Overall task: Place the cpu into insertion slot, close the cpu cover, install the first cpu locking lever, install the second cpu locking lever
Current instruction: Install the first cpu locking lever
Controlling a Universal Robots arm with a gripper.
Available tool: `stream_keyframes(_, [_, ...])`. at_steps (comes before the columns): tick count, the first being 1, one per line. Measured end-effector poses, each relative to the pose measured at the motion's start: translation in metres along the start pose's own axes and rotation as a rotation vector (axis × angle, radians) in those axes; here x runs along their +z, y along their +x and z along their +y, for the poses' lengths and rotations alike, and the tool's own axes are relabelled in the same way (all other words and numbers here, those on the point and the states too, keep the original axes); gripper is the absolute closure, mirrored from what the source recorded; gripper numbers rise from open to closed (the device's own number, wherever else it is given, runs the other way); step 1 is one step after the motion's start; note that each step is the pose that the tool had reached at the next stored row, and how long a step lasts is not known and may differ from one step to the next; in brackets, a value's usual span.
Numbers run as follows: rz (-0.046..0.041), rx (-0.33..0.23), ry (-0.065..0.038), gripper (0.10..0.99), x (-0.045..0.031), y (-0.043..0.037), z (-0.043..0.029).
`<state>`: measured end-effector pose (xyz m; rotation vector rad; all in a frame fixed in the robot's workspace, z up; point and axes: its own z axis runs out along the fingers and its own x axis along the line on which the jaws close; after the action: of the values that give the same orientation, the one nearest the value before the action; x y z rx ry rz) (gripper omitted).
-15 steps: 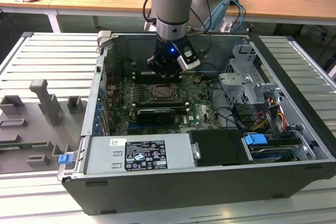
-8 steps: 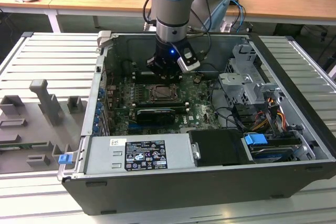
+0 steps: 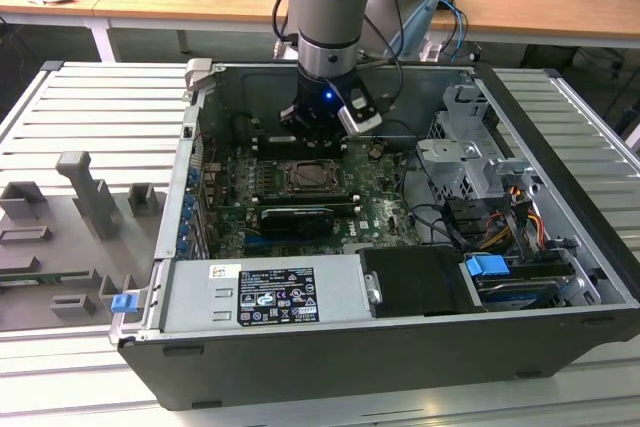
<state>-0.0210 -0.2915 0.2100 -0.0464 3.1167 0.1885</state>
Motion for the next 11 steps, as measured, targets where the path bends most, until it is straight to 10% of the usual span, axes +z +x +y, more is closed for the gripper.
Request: stream_keyframes(11, [0.0001,0.0,0.0,0.98,-0.0064,0.0001,-0.006])
